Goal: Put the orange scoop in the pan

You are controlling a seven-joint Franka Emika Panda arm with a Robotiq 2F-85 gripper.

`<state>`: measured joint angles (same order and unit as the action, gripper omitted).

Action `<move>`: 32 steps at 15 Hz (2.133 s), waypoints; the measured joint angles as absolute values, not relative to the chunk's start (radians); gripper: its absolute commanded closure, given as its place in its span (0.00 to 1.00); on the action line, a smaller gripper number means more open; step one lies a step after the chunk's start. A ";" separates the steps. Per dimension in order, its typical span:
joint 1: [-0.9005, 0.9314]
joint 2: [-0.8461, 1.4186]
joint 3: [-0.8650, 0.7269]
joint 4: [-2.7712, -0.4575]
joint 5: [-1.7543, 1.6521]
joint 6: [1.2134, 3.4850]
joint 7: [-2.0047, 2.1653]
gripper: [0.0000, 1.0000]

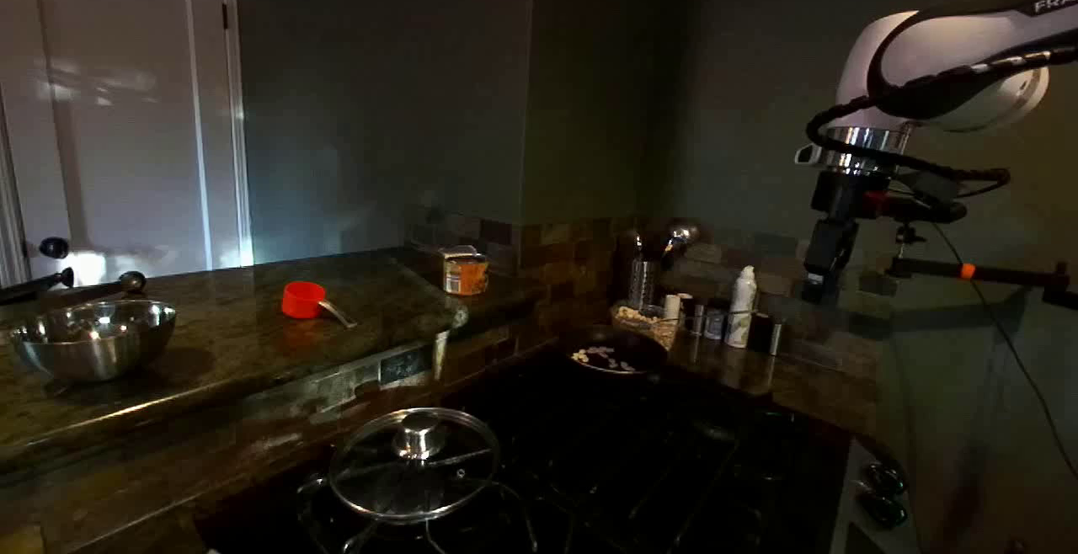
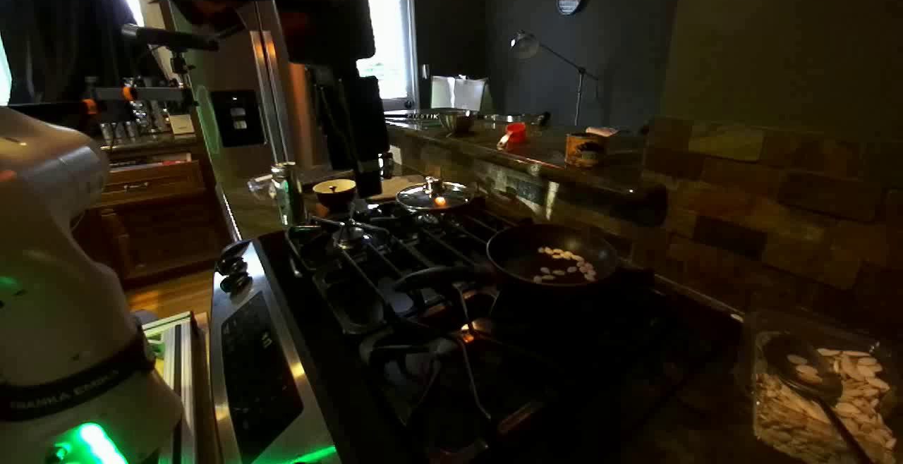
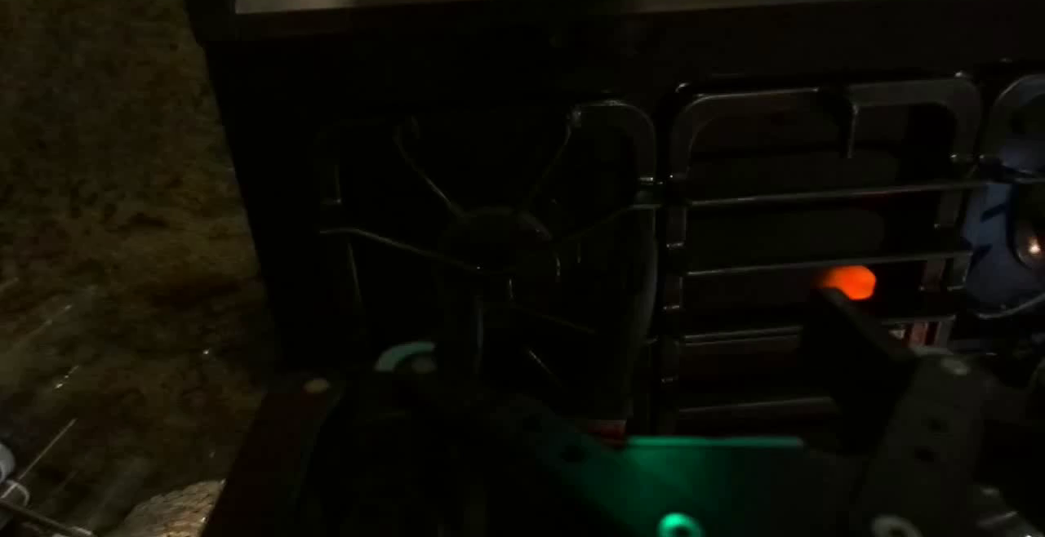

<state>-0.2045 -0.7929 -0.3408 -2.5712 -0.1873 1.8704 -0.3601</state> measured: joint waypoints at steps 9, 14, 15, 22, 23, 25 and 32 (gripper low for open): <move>-0.179 -0.789 -0.351 -2.570 -0.103 1.974 -0.366 0.00; 0.032 -0.656 -0.396 -2.510 0.161 2.237 -0.462 0.00; 0.088 -0.611 -0.404 -2.481 0.227 2.268 -0.491 0.00; 0.285 -0.307 -0.375 -2.217 0.533 2.229 -0.699 0.00; 0.267 -0.308 -0.363 -2.221 0.533 2.229 -0.699 0.00; 0.248 -0.321 -0.359 -2.228 0.533 2.229 -0.699 0.00; 0.226 -0.240 -0.304 -2.166 0.623 2.310 -0.874 0.00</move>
